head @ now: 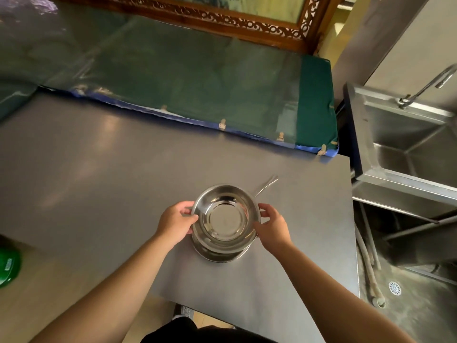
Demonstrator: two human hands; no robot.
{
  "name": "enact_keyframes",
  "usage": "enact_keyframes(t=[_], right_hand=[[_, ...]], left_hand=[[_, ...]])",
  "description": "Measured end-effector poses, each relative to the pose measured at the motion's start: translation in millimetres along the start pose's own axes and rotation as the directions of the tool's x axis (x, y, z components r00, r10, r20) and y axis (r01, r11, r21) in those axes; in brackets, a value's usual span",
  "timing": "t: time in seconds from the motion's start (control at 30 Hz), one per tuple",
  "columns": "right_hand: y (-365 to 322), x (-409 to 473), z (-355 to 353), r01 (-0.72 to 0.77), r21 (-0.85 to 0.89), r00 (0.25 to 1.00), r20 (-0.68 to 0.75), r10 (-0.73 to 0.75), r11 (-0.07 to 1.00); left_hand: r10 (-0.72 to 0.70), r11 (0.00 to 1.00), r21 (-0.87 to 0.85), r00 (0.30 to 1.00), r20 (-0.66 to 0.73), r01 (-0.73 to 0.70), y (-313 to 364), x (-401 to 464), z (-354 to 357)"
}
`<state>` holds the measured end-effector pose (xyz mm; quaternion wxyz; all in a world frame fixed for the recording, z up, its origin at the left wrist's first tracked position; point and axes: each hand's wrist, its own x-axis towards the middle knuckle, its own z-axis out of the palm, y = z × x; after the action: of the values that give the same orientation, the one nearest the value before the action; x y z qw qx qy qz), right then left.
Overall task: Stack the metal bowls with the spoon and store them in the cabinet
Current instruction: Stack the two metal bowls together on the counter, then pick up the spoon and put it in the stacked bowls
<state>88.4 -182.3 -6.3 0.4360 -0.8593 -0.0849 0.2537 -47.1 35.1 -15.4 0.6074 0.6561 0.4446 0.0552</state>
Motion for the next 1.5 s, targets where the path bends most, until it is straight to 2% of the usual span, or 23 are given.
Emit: enact_keyframes(t=[0.17, 0.47, 0.6, 0.67, 0.83, 1.13, 1.3, 1.5], right_hand=[[5.8, 2.1, 13.5, -0.038, -0.05, 0.999, 0.019, 0.039, 0.998], [21.7, 5.8, 25.7, -0.08, -0.15, 0.997, 0.0, 0.081, 0.985], [24.7, 6.5, 29.8, -0.123, -0.142, 0.992, 0.009, 0.126, 0.982], [26.5, 7.5, 31.7, -0.157, -0.117, 0.987, 0.027, 0.161, 0.981], [28.2, 13.6, 37.2, -0.215, -0.071, 0.976, 0.028, 0.217, 0.974], [17.2, 36.4, 43.9, -0.203, -0.005, 0.978, 0.056, 0.203, 0.979], [6.0, 65.7, 29.6, -0.105, -0.217, 0.993, 0.028, 0.114, 0.971], [-8.8, 120.7, 7.7, 0.046, -0.545, 0.998, 0.061, -0.015, 0.837]], left_hand=[[-0.028, 0.998, 0.056, 1.0, -0.012, 0.028, -22.1, 5.6, 2.4], [0.055, 0.936, 0.35, 0.998, -0.035, -0.039, -46.0, 14.6, 3.5], [-0.101, 0.986, 0.131, 0.995, 0.001, 0.1, -49.6, 16.1, 6.6], [-0.124, 0.989, 0.085, 0.992, 0.005, 0.123, -50.1, 17.6, 6.6], [-0.142, 0.99, 0.019, 0.99, 0.02, 0.141, -46.5, 26.1, 1.6], [-0.14, 0.99, -0.034, 0.99, 0.012, 0.14, -31.3, 58.1, -7.4], [-0.178, 0.979, -0.097, 0.984, 0.027, 0.179, -31.7, 66.9, -7.7], [-0.214, 0.955, -0.207, 0.976, 0.024, 0.215, -38.3, 67.8, -6.3]])
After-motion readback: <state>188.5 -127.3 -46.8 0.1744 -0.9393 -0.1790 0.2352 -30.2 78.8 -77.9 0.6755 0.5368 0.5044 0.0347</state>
